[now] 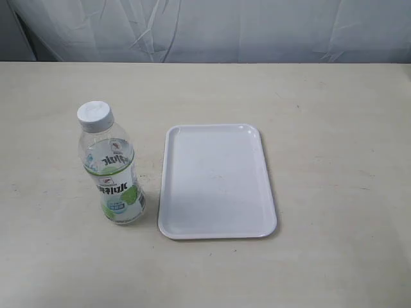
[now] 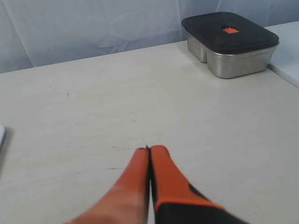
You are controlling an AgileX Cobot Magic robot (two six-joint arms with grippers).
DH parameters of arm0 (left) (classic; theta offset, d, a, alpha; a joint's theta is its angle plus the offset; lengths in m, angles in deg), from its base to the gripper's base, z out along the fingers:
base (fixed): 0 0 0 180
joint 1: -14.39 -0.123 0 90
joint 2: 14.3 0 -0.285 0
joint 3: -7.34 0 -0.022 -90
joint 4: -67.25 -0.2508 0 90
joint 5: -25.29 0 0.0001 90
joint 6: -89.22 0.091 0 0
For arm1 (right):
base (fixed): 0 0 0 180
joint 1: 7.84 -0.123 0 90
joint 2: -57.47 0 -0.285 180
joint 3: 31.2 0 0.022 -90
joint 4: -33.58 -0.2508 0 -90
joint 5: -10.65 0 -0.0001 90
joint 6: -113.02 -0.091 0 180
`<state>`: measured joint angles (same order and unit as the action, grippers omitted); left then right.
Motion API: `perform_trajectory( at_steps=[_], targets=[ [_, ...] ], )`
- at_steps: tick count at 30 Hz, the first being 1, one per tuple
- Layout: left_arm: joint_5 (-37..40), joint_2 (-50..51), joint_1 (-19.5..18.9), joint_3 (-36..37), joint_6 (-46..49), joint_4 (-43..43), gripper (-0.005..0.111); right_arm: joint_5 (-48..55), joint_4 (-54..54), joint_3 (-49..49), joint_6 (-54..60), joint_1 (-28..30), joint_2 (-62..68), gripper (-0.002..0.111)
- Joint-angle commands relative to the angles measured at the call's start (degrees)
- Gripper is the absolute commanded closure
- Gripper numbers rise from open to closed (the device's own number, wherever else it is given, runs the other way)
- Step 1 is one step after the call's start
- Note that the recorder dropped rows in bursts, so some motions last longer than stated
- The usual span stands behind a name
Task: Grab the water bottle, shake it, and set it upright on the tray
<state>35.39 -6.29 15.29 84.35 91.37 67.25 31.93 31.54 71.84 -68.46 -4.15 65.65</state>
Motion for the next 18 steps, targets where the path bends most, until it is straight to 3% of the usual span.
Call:
perform_trajectory(
  at_steps=[1,5,11,13,14,18],
  targets=[
    [-12.7,-0.2,0.3,0.2,-6.3,13.2,0.106,-0.7,0.0,-0.3,-0.2,0.1,-0.4,0.105],
    [-19.3,-0.2,0.3,0.2,-13.1,31.0,0.106,-0.7,0.0,-0.3,-0.2,0.1,-0.4,0.105],
    [-19.6,-0.2,0.3,0.2,-14.8,32.6,0.106,-0.7,0.0,-0.3,-0.2,0.1,-0.4,0.105],
    [-18.9,-0.2,0.3,-1.1,-20.4,32.5,0.106,-0.7,0.0,-0.3,-0.2,0.1,-0.4,0.105],
    [-18.9,-0.2,0.3,-2.1,-22.1,31.6,0.106,-0.7,0.0,-0.3,-0.2,0.1,-0.4,0.105],
    [-22.5,3.1,0.3,-16.8,-24.8,6.6,0.106,-0.7,0.0,-0.3,-0.2,-1.5,-0.4,0.105]
  ],
)
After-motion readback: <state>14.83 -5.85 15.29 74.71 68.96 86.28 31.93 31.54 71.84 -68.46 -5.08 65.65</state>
